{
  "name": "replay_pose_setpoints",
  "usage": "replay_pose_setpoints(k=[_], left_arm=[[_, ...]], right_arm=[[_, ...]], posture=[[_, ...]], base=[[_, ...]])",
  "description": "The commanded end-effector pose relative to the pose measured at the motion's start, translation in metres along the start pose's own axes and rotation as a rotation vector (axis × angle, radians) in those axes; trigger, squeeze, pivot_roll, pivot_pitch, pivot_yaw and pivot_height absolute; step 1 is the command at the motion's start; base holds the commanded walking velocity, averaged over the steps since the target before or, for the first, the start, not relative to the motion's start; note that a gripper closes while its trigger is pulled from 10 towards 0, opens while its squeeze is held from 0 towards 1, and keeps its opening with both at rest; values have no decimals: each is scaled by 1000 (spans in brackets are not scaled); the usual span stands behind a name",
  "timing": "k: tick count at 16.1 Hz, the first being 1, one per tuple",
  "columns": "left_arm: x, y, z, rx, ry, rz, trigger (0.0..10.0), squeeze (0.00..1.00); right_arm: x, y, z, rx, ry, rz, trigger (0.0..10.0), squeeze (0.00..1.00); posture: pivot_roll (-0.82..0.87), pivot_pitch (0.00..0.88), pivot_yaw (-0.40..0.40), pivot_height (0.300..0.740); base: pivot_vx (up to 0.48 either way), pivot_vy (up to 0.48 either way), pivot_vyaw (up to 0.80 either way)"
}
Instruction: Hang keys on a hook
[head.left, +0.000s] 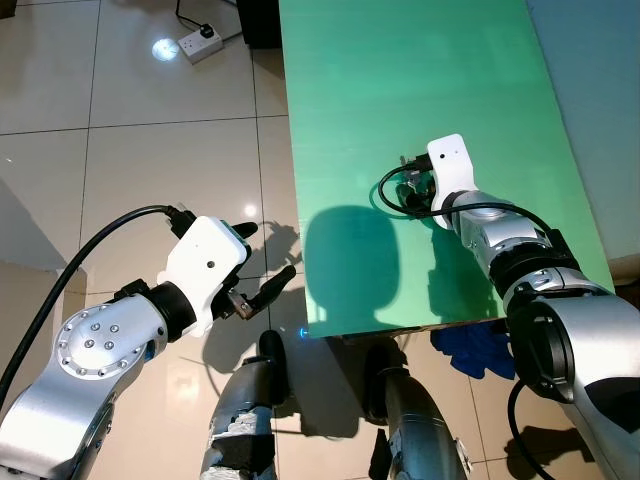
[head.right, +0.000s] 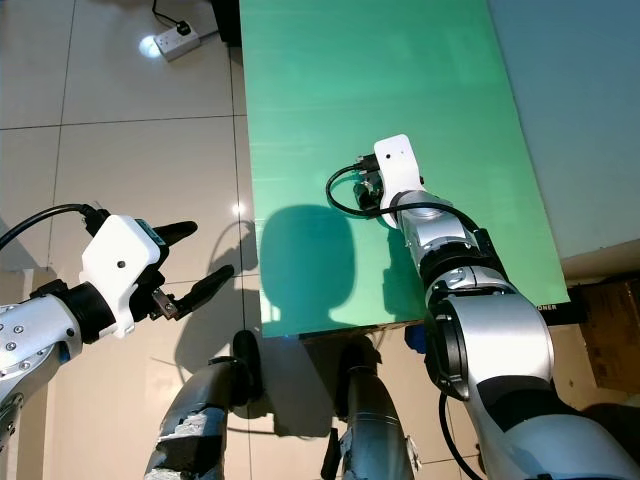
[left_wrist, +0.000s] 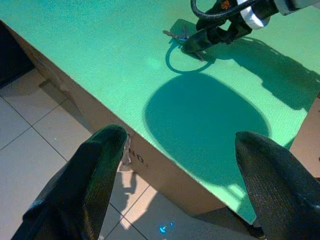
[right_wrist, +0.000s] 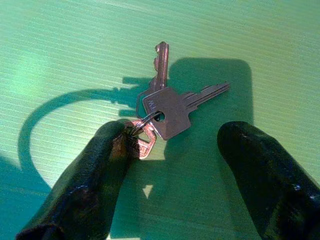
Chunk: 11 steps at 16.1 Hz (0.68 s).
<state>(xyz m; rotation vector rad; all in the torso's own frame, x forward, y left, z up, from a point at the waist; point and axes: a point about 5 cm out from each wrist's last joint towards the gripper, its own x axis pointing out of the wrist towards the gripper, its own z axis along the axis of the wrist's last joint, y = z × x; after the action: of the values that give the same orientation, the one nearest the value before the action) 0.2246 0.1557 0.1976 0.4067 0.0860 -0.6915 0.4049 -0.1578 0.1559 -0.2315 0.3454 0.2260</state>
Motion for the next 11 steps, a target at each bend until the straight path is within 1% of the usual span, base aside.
replay_pose_setpoints(k=[1,2,3,11], left_arm=[[-2,-8,0,3,3,-33,10000,0],[-2,-8,0,3,4,-33,10000,0],[-2,-9,0,3,4,-33,10000,0],[-1,-10,0,5,5,-38,10000,0]], right_arm=[[-2,-4,-12,21,30,-16,314,0],[-2,-5,-11,26,25,-16,39,0],[-2,-4,-11,29,21,-12,0,0],[-2,-5,-13,29,25,-4,0,0]], posture=[[174,500,-30,740],[173,501,-31,740],[172,500,-32,740],[166,500,-33,740]], base=[[0,0,0],[0,0,0],[0,0,0],[0,0,0]])
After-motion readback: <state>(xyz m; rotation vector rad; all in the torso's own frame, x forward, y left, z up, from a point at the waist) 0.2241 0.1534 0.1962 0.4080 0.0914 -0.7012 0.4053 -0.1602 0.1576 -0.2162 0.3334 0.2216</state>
